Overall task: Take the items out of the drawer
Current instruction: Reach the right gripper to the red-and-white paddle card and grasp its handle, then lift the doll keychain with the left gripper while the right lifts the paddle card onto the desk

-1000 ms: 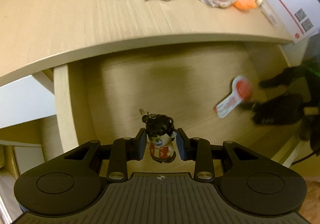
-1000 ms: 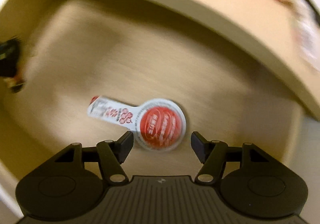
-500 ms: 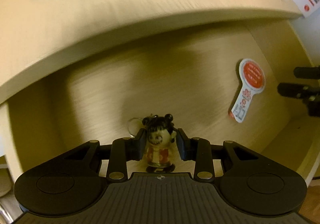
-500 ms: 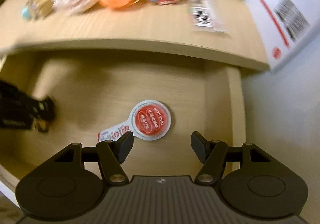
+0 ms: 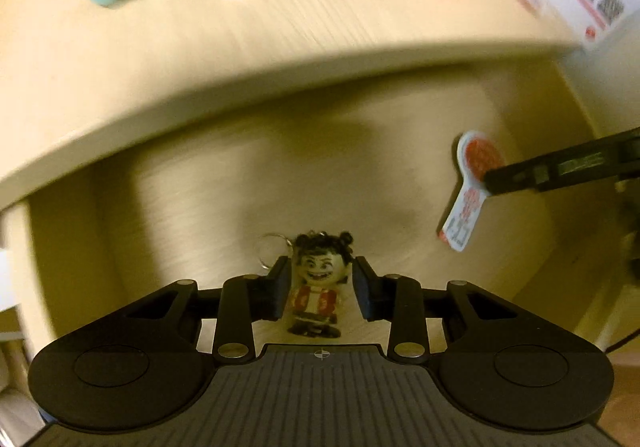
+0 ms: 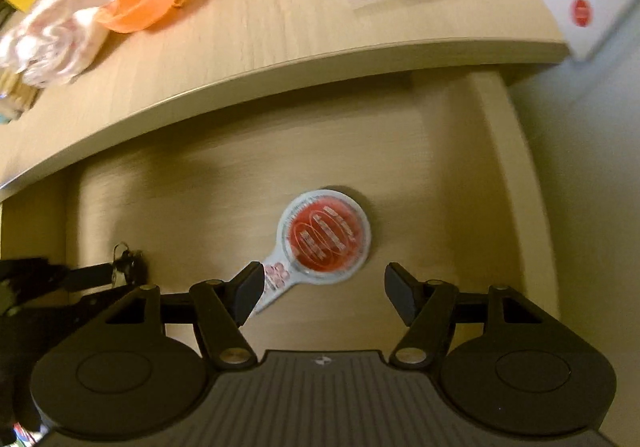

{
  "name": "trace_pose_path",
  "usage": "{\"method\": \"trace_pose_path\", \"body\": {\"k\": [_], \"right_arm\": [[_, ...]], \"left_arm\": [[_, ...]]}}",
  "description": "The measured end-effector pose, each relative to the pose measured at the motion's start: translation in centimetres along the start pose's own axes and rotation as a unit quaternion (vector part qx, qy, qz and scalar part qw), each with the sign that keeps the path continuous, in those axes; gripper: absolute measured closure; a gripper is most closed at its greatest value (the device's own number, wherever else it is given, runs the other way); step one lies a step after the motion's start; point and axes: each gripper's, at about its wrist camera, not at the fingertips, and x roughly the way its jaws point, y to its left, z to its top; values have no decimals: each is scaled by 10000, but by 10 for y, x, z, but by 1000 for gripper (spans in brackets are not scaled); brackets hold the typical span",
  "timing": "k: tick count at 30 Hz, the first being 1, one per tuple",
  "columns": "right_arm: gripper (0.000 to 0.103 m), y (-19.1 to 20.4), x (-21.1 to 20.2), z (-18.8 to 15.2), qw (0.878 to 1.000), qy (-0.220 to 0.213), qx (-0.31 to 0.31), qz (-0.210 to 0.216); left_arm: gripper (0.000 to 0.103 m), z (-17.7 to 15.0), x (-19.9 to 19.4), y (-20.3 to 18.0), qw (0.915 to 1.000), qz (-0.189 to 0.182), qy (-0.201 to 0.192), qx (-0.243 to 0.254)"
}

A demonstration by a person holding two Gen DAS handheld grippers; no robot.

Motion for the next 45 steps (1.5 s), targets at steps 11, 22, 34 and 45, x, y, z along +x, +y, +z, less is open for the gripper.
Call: {"method": "trace_pose_path", "body": {"k": [11,22,34,45], "right_arm": [[36,34,22,4,9970,-188,-618,437],[35,43,20,-22,9870,-239,-1590,16],[42,59,28,-25,9881,-123,-1531,55],[42,37,-30,-56,9915,-635,-1098,294]], "left_arm": [[66,-11,-39,17,9991,40,-267,-322],[66,-15,-23,8,9994,-4,-39,-340],[67,-17,-22,9,9998,36,78,-157],[66,-6,9,-12,9988,52,373,318]]}}
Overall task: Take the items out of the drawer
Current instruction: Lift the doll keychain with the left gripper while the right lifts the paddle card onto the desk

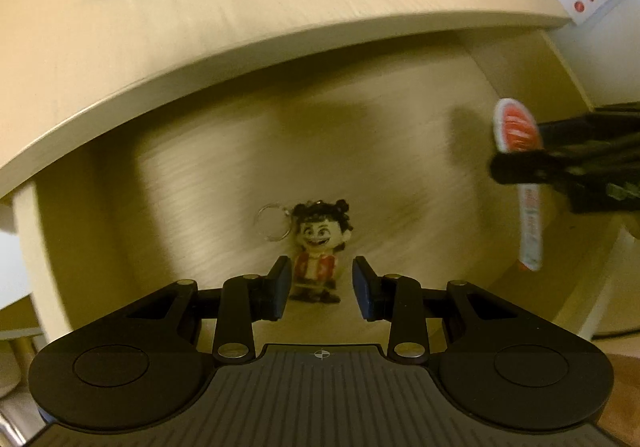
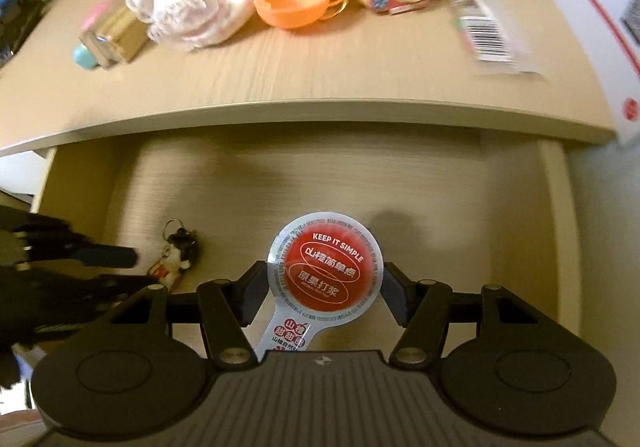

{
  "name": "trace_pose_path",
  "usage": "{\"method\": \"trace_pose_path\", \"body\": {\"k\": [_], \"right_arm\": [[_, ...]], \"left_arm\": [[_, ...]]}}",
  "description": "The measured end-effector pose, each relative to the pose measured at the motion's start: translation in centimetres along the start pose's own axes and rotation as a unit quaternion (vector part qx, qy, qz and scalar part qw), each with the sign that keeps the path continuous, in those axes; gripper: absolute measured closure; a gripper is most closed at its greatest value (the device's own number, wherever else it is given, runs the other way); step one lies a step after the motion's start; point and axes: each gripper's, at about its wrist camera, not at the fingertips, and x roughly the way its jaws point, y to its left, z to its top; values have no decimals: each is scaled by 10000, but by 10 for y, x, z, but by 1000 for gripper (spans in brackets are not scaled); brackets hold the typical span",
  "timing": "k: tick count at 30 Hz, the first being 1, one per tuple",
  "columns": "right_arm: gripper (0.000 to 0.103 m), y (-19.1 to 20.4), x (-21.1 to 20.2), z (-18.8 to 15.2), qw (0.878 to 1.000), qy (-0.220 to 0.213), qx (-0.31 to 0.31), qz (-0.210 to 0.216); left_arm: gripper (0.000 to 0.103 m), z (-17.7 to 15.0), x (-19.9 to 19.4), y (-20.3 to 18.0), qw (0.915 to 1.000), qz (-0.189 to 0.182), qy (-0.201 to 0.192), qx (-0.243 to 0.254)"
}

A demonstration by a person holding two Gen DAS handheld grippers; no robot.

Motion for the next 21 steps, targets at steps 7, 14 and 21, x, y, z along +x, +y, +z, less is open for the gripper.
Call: {"method": "trace_pose_path", "body": {"k": [7,14,21], "right_arm": [[42,-4,-23,-16,9997,-208,95,-53],[42,1,-38,-23,9986,-503,161,-71],[42,-16,-94,-10,9956,-903,252,-89]], "left_arm": [[69,9,22,-15,9991,201,141,350],[69,5,26,-26,9977,51,373,565],[69,8,7,-20,9975,-342,89,619]]}}
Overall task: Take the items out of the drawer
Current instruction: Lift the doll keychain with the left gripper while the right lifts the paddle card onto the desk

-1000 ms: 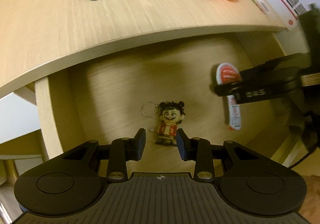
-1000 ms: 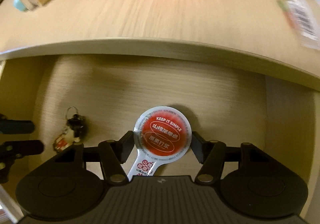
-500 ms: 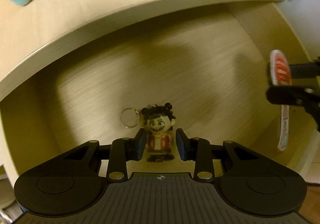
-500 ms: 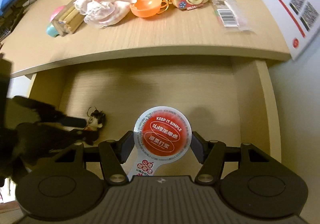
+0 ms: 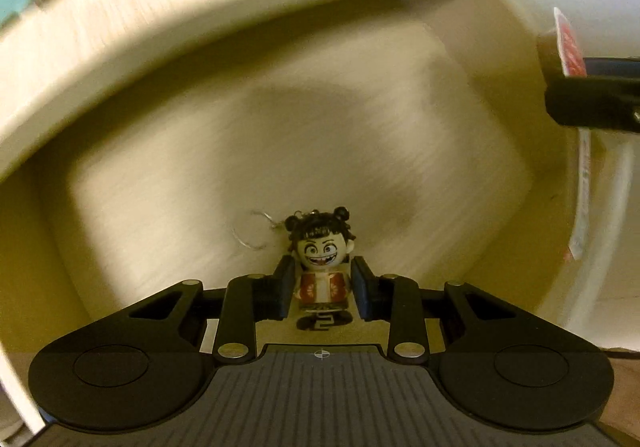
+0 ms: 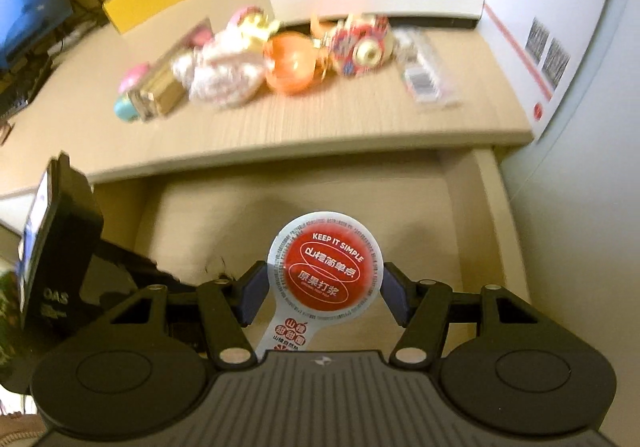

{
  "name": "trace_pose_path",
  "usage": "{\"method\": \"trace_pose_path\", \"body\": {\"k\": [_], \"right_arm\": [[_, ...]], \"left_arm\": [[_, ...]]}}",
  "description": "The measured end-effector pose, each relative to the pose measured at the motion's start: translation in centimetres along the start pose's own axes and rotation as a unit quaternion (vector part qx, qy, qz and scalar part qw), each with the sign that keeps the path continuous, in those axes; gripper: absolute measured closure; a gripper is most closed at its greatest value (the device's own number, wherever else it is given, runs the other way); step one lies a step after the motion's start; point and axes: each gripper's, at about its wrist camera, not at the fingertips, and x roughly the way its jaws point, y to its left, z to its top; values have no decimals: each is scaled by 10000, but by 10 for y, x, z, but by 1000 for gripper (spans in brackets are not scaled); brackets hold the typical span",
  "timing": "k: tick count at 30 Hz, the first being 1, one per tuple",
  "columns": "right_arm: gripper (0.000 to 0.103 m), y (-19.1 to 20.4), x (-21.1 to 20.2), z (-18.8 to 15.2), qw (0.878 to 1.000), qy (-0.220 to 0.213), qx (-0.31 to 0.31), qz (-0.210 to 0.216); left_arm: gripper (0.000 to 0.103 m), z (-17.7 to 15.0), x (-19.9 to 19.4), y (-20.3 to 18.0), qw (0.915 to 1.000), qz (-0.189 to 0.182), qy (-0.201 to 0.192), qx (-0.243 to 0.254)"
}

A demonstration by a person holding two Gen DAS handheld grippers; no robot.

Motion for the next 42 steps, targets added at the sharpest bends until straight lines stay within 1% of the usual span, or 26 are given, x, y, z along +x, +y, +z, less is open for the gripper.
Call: {"method": "trace_pose_path", "body": {"k": [3,5,7,8,9,10,12,13,15,17,19,20,22,24,26,27,29,30,33,35,39,42], "right_arm": [[42,-6,-25,16,9995,-313,38,66],[42,-11,-42,30,9983,-557,85,130],[42,-16,-62,46,9962,-850,126,169],[42,-18,-71,53,9947,-1010,-74,175],[42,-18,-78,60,9932,-1156,-90,145],[42,-19,-84,67,9904,-1314,-394,156],[42,-18,-87,80,9874,-1506,-491,43],[42,-18,-86,84,9865,-1550,-532,-27],[42,-20,-79,90,9862,-1561,-529,-147],[42,-25,-68,96,9882,-1479,-401,-79],[42,-30,-55,100,9904,-1360,-259,-5],[42,-32,-49,102,9909,-1323,-251,-15],[42,-34,-39,104,9912,-1287,-291,-126],[42,-38,-29,106,9914,-1247,-332,-226],[42,-41,-18,110,9913,-1213,-371,-366],[42,-42,-11,112,9916,-1178,-365,-397],[42,-46,4,118,9930,-1092,-265,-355],[42,-46,10,121,9932,-1078,-244,-364],[42,-43,28,132,9910,-1158,-354,-568],[42,-41,40,139,9887,-1238,-454,-706],[42,-39,61,150,9884,-1237,-505,-728],[42,-37,78,152,9895,-1140,-489,-736]], "left_arm": [[69,-1,-43,3,9981,-275,-549,-45],[69,3,-79,2,9934,-524,-1013,-90],[69,10,-117,2,9858,-637,-1553,-75],[69,14,-132,3,9814,-626,-1815,-72],[69,18,-147,6,9763,-585,-2083,-94],[69,23,-160,10,9708,-523,-2338,-139],[69,34,-173,14,9619,-341,-2707,-166],[69,40,-173,18,9596,-211,-2799,-209],[69,55,-166,30,9595,-133,-2789,-385],[69,62,-156,35,9606,19,-2731,-509],[69,76,-142,42,9628,429,-2599,-609],[69,80,-136,44,9638,538,-2517,-691],[69,86,-121,54,9655,552,-2414,-807],[68,88,-114,64,9656,561,-2426,-746],[70,94,-108,59,9639,747,-2489,-586],[71,96,-106,57,9640,811,-2479,-512],[71,104,-101,55,9667,818,-2377,-482],[71,105,-102,54,9673,801,-2347,-523],[71,100,-113,50,9622,716,-2550,-636],[71,97,-124,47,9595,747,-2632,-671],[71,85,-140,40,9588,911,-2597,-708],[71,72,-149,41,9583,921,-2556,-884]]}}
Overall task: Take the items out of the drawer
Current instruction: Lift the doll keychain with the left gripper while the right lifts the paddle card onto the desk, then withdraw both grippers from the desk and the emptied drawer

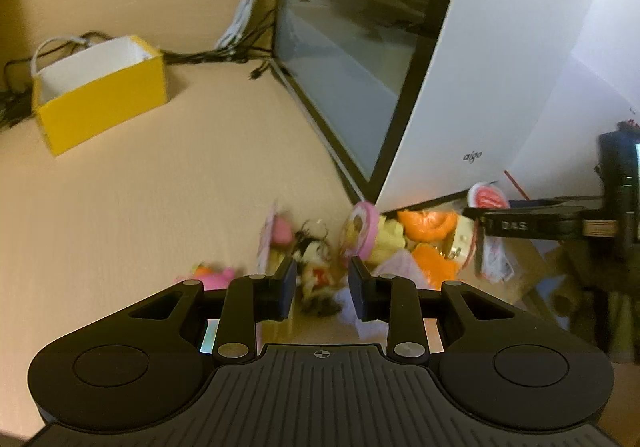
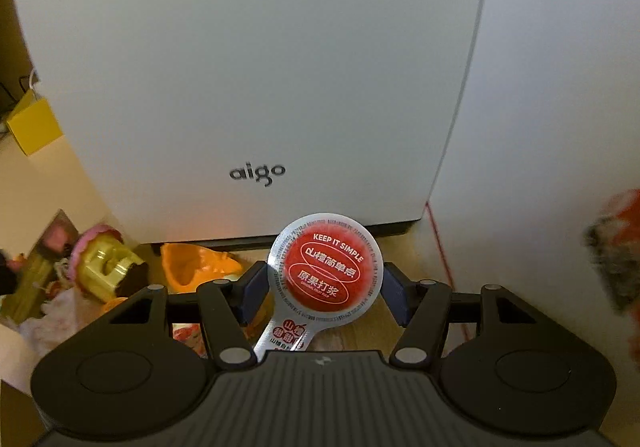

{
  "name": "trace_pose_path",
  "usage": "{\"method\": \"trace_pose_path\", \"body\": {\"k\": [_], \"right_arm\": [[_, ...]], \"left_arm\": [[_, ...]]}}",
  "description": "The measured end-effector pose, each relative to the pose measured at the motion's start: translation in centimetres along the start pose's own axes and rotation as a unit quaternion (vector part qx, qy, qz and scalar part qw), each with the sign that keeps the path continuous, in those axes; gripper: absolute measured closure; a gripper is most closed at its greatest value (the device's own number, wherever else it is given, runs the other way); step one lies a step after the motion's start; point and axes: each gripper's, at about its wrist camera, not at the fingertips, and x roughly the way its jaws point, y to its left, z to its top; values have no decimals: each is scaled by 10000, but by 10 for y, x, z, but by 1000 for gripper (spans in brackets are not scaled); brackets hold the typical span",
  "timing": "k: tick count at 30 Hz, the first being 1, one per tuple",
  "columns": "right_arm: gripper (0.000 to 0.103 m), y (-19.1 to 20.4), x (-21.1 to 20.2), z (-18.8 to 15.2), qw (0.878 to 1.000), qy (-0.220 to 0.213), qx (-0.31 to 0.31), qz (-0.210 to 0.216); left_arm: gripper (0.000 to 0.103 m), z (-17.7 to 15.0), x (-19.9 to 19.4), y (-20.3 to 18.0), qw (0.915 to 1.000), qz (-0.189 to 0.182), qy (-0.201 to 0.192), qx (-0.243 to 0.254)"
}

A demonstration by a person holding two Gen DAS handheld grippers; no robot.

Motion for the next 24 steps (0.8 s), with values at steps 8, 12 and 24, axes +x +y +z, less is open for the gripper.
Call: {"method": "trace_pose_path", "body": {"k": [8,12,24], "right_arm": [[41,11,-12,-8,9995,-319,-45,26],[38,24,-60,-19,9958,-919,35,18],[35,100,-197,-110,9847,-1309,-702,911]], "left_arm": [[71,-31,-41,33,9983,522,-23,-255],[71,-48,-64,53,9976,557,-145,-394],[72,-160,-141,134,9748,1128,-931,-1683]]}}
